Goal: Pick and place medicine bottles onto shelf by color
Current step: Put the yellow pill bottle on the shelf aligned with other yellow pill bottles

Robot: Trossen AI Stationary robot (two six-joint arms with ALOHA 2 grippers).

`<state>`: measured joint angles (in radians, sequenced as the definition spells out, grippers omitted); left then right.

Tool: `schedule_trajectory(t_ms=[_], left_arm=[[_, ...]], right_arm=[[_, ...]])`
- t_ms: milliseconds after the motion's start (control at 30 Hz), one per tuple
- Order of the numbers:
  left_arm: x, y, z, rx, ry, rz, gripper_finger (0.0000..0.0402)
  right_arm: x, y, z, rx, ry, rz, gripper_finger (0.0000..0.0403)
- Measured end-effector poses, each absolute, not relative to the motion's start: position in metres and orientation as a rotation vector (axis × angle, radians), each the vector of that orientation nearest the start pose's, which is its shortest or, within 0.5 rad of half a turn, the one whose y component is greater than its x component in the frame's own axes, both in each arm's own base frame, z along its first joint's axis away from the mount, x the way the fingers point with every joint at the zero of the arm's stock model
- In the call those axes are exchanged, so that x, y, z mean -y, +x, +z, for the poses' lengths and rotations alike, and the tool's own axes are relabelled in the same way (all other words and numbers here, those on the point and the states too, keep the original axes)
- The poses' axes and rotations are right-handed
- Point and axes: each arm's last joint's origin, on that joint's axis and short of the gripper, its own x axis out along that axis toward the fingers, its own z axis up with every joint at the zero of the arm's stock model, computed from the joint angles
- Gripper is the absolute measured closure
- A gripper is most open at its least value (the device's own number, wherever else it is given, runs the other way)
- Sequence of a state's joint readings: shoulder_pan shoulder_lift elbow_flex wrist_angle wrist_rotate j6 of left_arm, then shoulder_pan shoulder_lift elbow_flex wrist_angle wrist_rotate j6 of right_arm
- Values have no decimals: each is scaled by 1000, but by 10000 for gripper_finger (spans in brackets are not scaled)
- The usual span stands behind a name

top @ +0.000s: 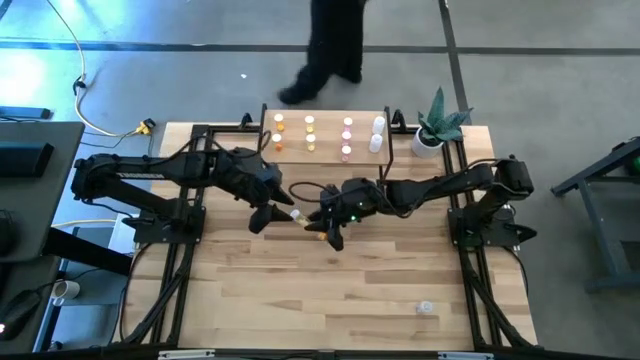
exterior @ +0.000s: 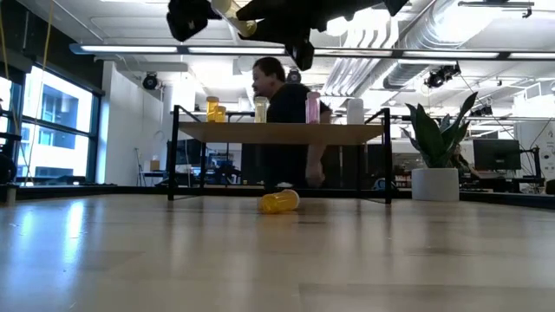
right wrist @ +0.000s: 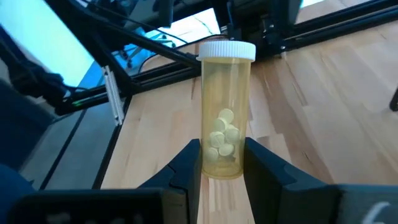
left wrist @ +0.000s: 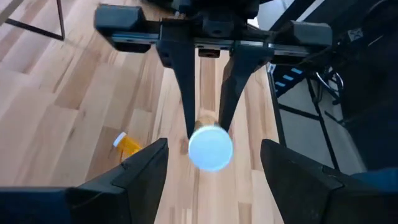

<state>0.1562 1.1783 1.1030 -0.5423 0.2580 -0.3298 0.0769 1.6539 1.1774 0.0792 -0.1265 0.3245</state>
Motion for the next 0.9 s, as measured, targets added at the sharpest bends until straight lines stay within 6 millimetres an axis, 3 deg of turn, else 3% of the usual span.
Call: schedule_trajectory(t_ms=[633,900], left_arm=[[-35,267,311,-693,-494,36,161],[-35,267,311,-692,-492,35,219]], right_arm=[[-20,374,268,-458,323,208,319],[-16,374,268,-463,328,197,319]])
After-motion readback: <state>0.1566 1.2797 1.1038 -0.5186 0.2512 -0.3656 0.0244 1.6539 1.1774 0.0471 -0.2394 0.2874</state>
